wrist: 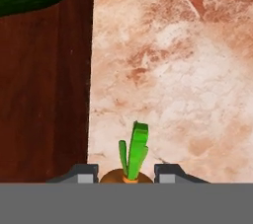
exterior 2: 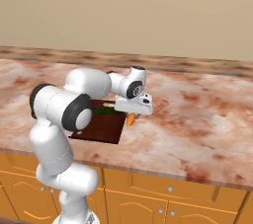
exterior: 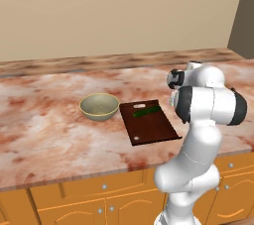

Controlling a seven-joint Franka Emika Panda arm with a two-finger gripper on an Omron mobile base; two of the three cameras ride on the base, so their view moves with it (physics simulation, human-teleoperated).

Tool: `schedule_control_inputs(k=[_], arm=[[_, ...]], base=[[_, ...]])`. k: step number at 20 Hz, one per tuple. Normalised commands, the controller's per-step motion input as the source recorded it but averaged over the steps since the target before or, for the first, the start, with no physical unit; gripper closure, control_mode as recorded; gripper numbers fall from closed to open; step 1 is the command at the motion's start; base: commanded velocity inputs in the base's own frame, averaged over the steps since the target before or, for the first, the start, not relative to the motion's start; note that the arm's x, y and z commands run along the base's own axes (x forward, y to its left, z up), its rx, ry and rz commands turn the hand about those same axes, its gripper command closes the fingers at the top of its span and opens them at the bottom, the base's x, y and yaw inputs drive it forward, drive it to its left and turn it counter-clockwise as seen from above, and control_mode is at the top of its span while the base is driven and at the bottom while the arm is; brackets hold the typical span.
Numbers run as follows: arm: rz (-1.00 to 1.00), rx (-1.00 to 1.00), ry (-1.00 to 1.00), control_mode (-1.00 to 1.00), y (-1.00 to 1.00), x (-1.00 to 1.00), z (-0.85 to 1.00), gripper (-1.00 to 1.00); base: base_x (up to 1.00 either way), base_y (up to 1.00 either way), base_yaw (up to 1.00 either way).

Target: Place the two vegetables and bowl onto the tray for setting up a vegetable dip station.

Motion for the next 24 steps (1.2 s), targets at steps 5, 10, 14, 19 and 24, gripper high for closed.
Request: schedule_control_inputs(k=[5, 10, 14, 19, 24], arm=[[-0.38, 0.00, 0.00, -1.00, 0.65, 0.04, 0.00, 1.00], [-0.42, 0.00, 0.00, -1.00, 0.59, 0.06, 0.00, 1.00], [-0.42, 0.00, 0.00, -1.00, 0.60, 0.16, 0.00, 1.00], [-0.39, 0.00, 0.00, -1.00, 0.48, 0.38, 0.00, 1.00], [-0.29, -0.01, 0.00, -1.00, 0.31, 0.61, 0.00, 1.00]], base=[[0.00, 0.00, 0.00], [0.00, 0.00, 0.00], [0.00, 0.00, 0.00], [0.00, 0.00, 0.00], [0.00, 0.00, 0.00]])
